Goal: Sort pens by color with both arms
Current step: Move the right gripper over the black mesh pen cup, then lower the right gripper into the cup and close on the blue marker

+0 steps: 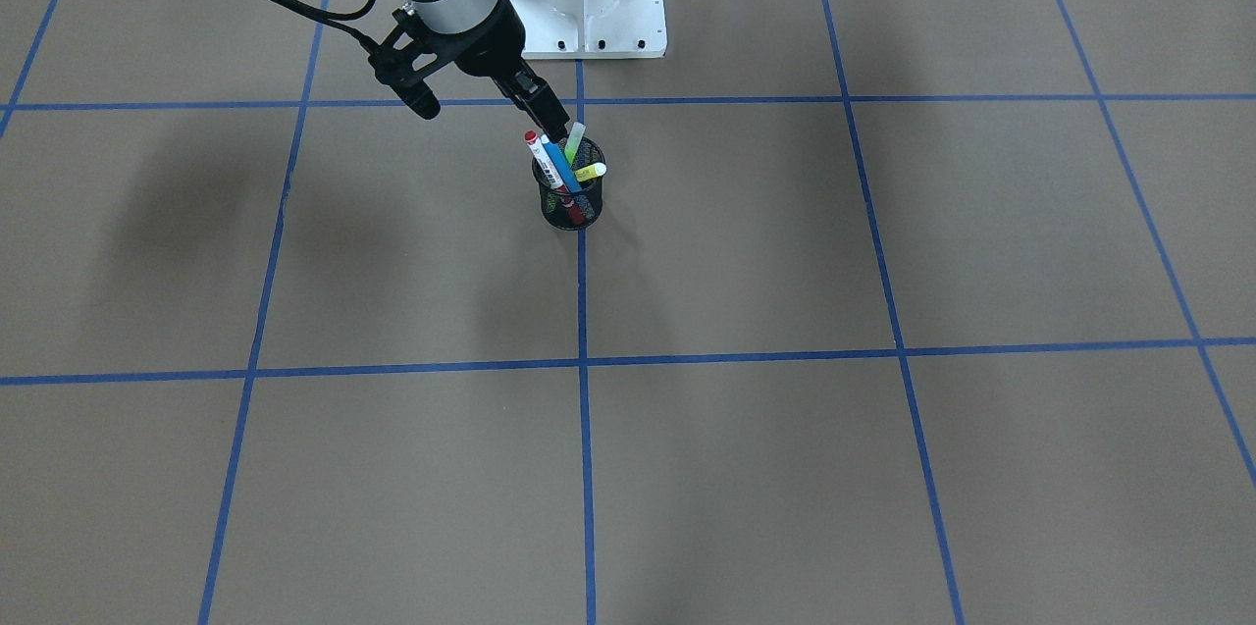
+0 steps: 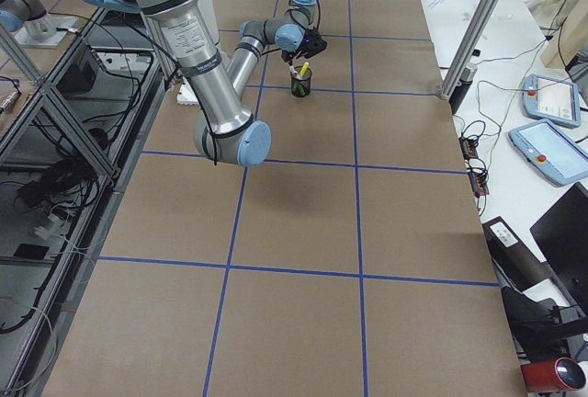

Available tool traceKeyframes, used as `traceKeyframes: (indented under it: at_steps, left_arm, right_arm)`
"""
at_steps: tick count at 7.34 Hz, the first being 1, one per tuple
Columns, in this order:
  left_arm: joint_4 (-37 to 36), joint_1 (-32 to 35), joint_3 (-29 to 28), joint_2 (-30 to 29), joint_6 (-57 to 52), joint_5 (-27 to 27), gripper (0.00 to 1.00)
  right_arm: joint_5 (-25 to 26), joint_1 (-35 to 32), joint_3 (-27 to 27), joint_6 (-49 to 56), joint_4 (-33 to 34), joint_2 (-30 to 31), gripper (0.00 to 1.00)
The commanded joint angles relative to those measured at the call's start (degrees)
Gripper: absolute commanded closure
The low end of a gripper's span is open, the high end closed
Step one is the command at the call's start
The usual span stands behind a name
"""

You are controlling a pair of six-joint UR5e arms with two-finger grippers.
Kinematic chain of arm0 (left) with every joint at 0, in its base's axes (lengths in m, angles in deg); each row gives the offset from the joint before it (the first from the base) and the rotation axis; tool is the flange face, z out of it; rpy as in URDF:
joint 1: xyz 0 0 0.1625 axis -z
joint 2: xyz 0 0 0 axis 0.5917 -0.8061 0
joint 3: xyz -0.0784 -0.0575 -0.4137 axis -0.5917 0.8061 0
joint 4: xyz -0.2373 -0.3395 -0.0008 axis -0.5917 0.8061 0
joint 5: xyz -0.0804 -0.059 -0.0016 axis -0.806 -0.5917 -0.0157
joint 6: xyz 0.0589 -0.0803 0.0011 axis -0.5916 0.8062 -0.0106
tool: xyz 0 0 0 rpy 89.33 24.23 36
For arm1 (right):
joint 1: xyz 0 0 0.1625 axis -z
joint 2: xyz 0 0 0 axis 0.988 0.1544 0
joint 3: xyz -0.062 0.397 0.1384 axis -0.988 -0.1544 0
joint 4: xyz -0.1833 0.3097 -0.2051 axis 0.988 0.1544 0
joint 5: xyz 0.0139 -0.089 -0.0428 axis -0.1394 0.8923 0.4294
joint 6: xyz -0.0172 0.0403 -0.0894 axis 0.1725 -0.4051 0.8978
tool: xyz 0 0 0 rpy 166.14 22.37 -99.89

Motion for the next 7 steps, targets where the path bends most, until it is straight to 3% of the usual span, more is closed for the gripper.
traceKeyframes:
  at_steps: [1, 5, 7]
  left_arm:
    - [0.0, 0.09, 0.88, 0.04, 0.09, -0.03, 0.0]
    - [0.0, 0.0, 0.98, -0.48, 0.09, 0.14, 0.0]
    - [0.0, 0.0, 1.15, -0.48, 0.09, 0.14, 0.0]
  right_arm:
    - [0.73, 0.82, -0.07, -0.92, 0.1, 0.05, 0.01]
    - [3.97, 3.72, -0.33, -8.46, -0.34, -0.21, 0.05]
    - [4.68, 4.25, -0.68, -10.41, -0.52, -0.04, 0.14]
